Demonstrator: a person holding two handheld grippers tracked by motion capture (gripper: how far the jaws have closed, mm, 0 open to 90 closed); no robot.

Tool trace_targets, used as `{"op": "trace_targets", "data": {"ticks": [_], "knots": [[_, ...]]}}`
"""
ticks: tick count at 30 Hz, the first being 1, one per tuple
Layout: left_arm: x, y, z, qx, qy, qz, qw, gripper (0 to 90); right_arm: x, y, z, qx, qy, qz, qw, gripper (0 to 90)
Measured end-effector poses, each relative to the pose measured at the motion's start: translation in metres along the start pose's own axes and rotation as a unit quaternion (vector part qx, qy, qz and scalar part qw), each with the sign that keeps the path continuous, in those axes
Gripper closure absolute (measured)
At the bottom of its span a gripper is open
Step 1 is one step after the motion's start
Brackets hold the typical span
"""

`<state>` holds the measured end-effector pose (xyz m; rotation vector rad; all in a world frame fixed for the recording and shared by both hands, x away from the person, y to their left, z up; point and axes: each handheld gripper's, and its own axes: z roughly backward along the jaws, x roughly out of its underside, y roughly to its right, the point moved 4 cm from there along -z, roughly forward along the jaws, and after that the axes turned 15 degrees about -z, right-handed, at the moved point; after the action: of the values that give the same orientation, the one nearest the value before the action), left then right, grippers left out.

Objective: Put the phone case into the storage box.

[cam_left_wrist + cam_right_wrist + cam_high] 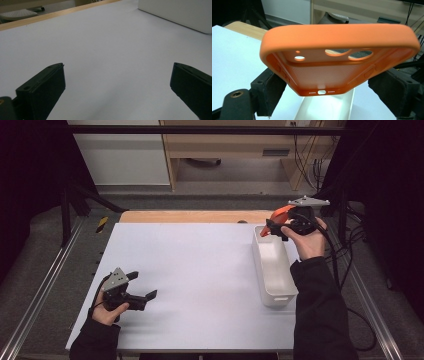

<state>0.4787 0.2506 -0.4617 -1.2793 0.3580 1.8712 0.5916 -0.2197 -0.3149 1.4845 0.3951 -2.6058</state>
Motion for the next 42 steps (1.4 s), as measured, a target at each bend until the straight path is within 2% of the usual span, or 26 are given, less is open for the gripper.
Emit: {"op": "trace_targets", "data": {"ticks": [6, 20, 30, 35, 42], "knots": [[0.0, 0.0, 0.0, 0.002, 0.0, 0.001, 1.0, 0.0, 0.003, 0.005, -0.016, 0.016, -0.002, -0.01, 0.9998, 15.7], [0.0, 0.001, -0.001, 0.003, -0.001, 0.0, 1.0, 0.0, 0.008, 0.013, -0.035, 0.034, 0.001, -0.038, 0.9987, 15.7], [0.0, 0.001, -0.001, 0.003, -0.001, -0.001, 1.0, 0.0, 0.01, 0.018, -0.043, 0.057, -0.012, -0.053, 0.9969, 15.6], [0.0, 0.001, -0.001, 0.004, -0.002, -0.001, 1.0, 0.0, 0.013, 0.017, -0.049, 0.06, -0.023, -0.057, 0.9962, 15.5], [0.001, 0.002, -0.003, 0.005, -0.006, -0.003, 1.0, 0.0, 0.016, 0.017, -0.06, 0.078, -0.035, -0.065, 0.9942, 15.4]]}}
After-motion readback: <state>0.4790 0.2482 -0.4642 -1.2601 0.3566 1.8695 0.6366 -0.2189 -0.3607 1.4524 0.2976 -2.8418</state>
